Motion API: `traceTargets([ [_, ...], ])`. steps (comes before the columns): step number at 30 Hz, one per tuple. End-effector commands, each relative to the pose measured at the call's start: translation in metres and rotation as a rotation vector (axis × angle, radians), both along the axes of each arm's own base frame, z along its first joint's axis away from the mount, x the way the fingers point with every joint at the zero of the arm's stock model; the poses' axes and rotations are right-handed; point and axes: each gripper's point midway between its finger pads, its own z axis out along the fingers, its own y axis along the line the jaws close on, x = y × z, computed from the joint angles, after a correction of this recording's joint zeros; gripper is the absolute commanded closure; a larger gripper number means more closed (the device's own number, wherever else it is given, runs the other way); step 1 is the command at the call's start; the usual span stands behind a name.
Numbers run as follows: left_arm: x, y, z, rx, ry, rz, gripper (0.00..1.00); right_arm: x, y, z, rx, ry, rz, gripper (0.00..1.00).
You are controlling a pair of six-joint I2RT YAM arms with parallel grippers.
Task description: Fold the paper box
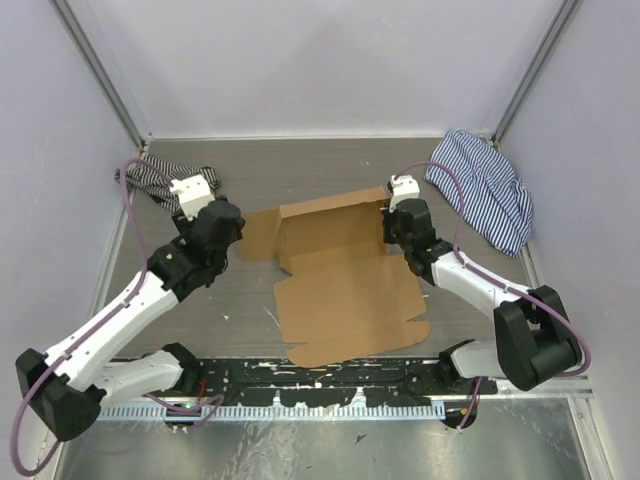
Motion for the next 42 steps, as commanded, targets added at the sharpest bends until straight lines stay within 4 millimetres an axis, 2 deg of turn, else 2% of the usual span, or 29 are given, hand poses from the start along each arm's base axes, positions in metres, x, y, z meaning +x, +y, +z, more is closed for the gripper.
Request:
traceTargets([
  [1,0.037,-0.017,0.000,-0.107,0.002,-0.102,0.31,0.009,-0.001,0.019,0.034,-0.047,-0.046,0.99],
  [4,0.056,-0.005,-0.004,-0.207,-0.021,-0.107,0.33,0.011,-0.005,0.020,0.055,-0.027,-0.061,0.99],
  [8,0.071,0.013,-0.029,-0.235,0.014,-0.077,0.34,0.008,-0.016,0.016,0.091,0.007,-0.081,0.99],
  [12,0.077,0.000,-0.054,-0.264,0.034,-0.130,0.36,0.001,-0.022,0.019,0.157,-0.001,-0.063,0.99],
  [17,0.081,-0.005,-0.078,-0.302,-0.001,-0.136,0.40,-0.007,-0.024,0.028,0.204,0.019,-0.017,0.99],
  [19,0.081,0.001,-0.083,-0.299,-0.013,-0.101,0.40,-0.009,-0.024,0.032,0.202,0.022,0.004,0.99],
  [23,0.080,0.009,-0.083,-0.290,-0.058,-0.071,0.41,-0.017,-0.022,0.043,0.218,0.009,0.046,0.99],
  [26,0.081,0.011,-0.075,-0.276,-0.099,-0.081,0.41,-0.025,-0.020,0.052,0.240,-0.003,0.092,0.99],
  [32,0.082,0.005,-0.066,-0.259,-0.137,-0.144,0.45,-0.034,-0.019,0.062,0.245,-0.006,0.118,0.99],
  [35,0.078,-0.008,-0.066,-0.292,-0.150,-0.221,0.46,-0.034,-0.019,0.061,0.241,0.002,0.120,0.99],
  [42,0.057,-0.039,-0.047,-0.368,-0.246,-0.436,0.47,-0.030,-0.023,0.058,0.229,0.012,0.094,0.99],
])
